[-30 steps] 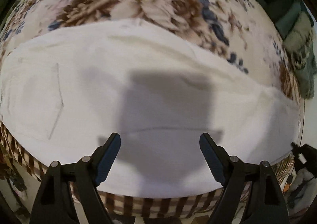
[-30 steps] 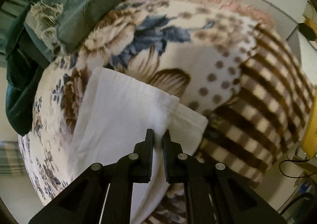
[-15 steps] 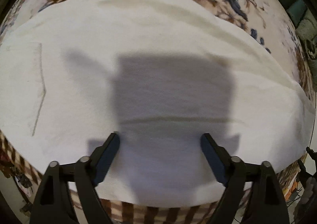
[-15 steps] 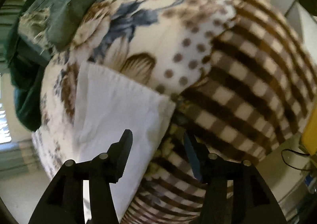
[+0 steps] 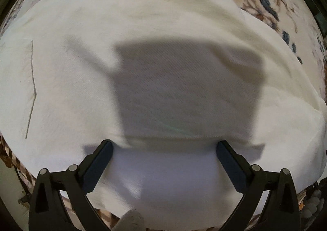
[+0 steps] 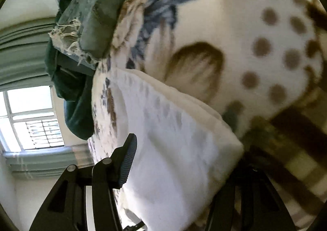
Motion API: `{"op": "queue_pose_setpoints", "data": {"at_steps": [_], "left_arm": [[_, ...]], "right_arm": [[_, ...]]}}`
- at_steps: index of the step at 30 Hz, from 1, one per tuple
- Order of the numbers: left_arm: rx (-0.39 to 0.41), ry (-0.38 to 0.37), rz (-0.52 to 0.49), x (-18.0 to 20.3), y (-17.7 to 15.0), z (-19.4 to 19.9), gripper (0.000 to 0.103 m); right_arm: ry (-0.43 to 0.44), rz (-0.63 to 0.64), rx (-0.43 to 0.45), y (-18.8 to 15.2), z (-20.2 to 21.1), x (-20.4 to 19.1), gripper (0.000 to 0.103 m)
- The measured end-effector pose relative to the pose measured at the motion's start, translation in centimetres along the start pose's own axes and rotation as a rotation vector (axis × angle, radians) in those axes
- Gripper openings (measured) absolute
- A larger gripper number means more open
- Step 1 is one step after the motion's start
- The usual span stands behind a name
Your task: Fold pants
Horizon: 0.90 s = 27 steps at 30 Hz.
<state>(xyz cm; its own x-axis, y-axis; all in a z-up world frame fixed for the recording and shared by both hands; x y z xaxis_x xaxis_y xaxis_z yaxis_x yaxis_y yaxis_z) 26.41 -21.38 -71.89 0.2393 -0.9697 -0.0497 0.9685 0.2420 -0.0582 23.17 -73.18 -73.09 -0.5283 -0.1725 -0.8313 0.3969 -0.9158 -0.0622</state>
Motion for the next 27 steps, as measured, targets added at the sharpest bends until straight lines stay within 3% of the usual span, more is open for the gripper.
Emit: {"op": "queue_pose_setpoints", "data": {"at_steps": [1,2,6,13,16,22,27], "left_arm": [[0.000,0.006,-0.003,-0.1,0.0,0.3,0.103],[0.004,0.007,-0.007,0.0,0.0,0.5,0.103],[0.059,-0.009,-0.016,-0.1,0.4,1.7,0.103],[0.101,-0.074,-0.015,-1.1,2.3,4.1,0.103],[0.129,-0.097,-0.031,-2.0,2.8,5.6,0.103],[0.179,-0.131,-0.019,-8.1,5.3,9.5,0.103],[0.190,-0.132,0.016,-11.4,0.9,9.5,0.103]], "right_arm": [[0.007,0.012,0.008,0.1,-0.1,-0.5,0.021],[0.001,0.017,0.013,0.1,0.0,-0.7,0.007],[-0.055,0.081,0.091,0.3,1.0,-2.8,0.007],[-0.070,0.242,0.078,-3.3,3.9,-10.4,0.007],[-0.091,0.330,0.060,-7.1,3.9,-15.1,0.007],[-0.116,0.540,0.019,-17.1,1.1,-22.8,0.007],[-0.137,0.693,-0.132,-29.0,-5.7,-24.8,0.007]]}}
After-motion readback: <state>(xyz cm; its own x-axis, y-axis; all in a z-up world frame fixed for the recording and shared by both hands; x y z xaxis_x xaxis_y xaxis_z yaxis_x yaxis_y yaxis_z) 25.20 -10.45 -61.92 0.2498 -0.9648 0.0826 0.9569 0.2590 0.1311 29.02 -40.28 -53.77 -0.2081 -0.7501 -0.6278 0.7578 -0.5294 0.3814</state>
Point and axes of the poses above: each gripper's, at about its wrist camera, not at the fingertips, and z roughly against the way its jaws point, x to its right, y to its top, the point moved 10 cm from there along -z, roughly the way its jaws point, and after that the axes turned 3 degrees about y, right-handed, at the moved point
